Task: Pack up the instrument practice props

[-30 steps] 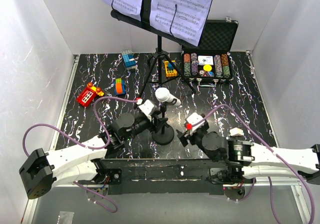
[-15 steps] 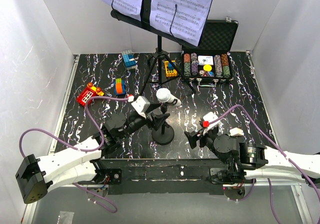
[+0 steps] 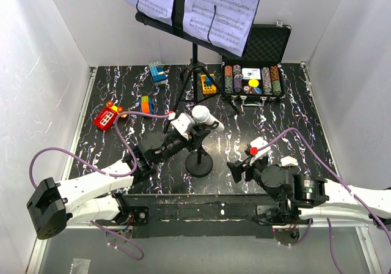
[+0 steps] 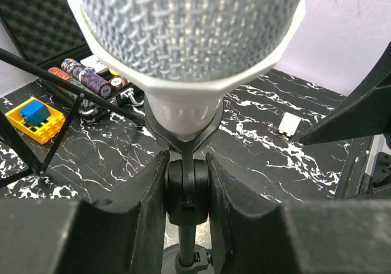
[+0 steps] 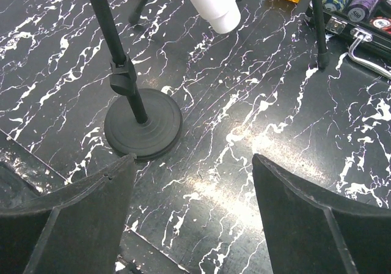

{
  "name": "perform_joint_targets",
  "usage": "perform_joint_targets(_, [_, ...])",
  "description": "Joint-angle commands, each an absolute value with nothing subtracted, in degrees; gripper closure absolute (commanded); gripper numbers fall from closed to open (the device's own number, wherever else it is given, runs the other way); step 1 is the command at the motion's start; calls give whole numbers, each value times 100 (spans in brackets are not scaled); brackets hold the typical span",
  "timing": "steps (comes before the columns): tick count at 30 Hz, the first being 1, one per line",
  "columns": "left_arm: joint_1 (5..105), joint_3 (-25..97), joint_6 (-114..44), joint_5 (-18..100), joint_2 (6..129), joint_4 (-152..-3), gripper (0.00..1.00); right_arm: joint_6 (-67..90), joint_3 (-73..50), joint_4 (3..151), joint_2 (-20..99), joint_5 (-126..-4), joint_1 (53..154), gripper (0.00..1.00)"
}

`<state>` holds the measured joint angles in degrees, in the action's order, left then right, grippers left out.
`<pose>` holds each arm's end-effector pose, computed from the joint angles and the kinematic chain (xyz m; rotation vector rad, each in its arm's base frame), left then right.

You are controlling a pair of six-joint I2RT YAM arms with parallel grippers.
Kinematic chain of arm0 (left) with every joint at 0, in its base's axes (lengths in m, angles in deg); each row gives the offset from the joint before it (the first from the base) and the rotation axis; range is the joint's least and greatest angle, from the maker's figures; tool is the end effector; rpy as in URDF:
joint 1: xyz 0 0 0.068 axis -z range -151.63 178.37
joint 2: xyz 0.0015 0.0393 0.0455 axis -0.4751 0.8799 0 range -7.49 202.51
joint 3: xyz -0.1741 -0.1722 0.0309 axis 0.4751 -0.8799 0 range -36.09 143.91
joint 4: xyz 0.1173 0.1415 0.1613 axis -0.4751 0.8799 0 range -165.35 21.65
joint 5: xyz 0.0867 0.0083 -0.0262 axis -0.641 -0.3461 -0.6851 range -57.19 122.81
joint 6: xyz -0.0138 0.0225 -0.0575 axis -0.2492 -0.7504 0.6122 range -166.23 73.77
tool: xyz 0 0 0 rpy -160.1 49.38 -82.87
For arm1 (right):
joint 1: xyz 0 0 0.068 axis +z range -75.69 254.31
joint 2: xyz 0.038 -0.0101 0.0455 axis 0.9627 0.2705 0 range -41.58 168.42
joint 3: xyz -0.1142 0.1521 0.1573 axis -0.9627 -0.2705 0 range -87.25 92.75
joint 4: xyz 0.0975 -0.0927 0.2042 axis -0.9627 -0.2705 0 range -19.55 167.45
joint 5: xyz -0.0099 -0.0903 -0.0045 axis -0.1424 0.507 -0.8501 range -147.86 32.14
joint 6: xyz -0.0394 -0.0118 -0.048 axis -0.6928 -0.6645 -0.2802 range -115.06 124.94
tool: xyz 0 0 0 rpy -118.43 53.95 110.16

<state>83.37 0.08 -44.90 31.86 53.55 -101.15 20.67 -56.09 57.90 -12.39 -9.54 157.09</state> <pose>0.1491 -0.2117 0.2820 0.7126 1.4386 -0.7583 0.0536 0.1335 0.2648 -0.4750 1.7309 0.4467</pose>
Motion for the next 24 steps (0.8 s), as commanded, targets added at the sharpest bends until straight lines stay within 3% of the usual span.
perform_joint_targets(1, [8365,4,-4596,3167,5316,-9953,100,2234,-5631,5917,-1267,-828,15710,16])
perform_joint_targets(11, [8365,-954,-4105,2974,5254,-10207,100,2866,-5719,6285,-608,-1407,15570,15])
perform_joint_targets(24, [8374,-1543,-3691,2868,5658,-10681,100,3825,-5825,7411,-413,-3544,13856,11])
